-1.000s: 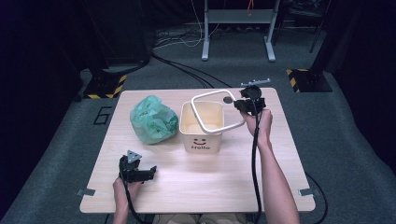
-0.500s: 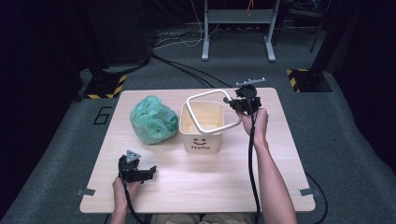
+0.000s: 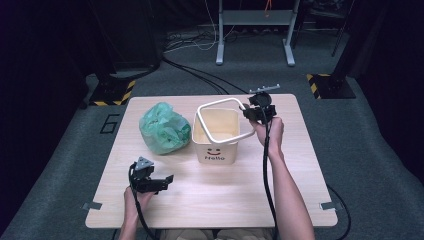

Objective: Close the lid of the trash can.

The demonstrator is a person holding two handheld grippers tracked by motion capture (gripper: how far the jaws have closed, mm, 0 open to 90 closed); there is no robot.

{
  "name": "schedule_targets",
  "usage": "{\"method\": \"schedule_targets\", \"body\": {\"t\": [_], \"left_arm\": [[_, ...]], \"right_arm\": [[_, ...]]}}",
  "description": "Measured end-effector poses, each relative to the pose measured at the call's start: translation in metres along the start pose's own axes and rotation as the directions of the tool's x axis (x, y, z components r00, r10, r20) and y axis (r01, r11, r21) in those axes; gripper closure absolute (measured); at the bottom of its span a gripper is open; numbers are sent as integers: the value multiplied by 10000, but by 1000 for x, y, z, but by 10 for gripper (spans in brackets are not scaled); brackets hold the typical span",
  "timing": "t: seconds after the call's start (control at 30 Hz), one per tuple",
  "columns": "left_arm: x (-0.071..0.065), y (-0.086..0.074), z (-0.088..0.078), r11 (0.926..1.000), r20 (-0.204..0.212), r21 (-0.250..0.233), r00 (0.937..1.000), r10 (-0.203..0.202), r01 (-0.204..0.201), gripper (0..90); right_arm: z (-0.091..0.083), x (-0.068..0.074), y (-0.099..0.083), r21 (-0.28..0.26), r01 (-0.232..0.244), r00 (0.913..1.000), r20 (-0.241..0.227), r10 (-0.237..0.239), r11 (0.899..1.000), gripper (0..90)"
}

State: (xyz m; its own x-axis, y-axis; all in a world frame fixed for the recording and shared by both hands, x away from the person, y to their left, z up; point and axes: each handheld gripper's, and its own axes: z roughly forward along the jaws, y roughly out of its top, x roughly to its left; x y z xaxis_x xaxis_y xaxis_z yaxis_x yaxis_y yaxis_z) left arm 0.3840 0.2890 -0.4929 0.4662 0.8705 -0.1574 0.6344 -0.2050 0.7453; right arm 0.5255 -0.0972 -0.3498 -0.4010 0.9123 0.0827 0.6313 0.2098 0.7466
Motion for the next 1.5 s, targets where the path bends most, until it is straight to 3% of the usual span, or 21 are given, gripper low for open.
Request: {"method": "schedule_targets", "body": {"t": [0.07, 0.17, 0.3, 0.67, 1.03, 1.2, 1.5], "left_arm": [[-5, 10, -5, 9999, 255, -138, 9996, -77, 80, 80], [-16, 26, -14, 9992, 430, -264, 9986, 298, -287, 80], [-26, 47, -20, 9976, 872, -576, 9953, 431, -382, 87], [-49, 92, -21, 9926, 1286, -858, 9869, 971, -865, 103], [-53, 119, -19, 9939, 1045, -955, 9924, 649, -550, 149], [-59, 133, -17, 9928, 810, -1031, 9943, 695, -610, 150], [-58, 156, -10, 9926, 540, -1214, 9984, 136, -69, 183]], "right_arm": [[0, 0, 0, 16, -16, 10000, 35, 16, 10000, 809], [0, 1, 0, 20, -2, 10000, 81, 2, 10000, 808], [2, 2, 0, 52, -12, 9999, 121, 11, 10000, 809], [5, 9, 0, 184, -19, 9998, 186, 15, 9998, 808], [12, 15, 1, 346, 54, 9996, 270, -63, 9994, 807], [13, 18, 1, 388, 74, 9994, 349, -88, 9992, 807], [17, 21, 0, 494, 85, 9990, 430, -106, 9987, 807]]}}
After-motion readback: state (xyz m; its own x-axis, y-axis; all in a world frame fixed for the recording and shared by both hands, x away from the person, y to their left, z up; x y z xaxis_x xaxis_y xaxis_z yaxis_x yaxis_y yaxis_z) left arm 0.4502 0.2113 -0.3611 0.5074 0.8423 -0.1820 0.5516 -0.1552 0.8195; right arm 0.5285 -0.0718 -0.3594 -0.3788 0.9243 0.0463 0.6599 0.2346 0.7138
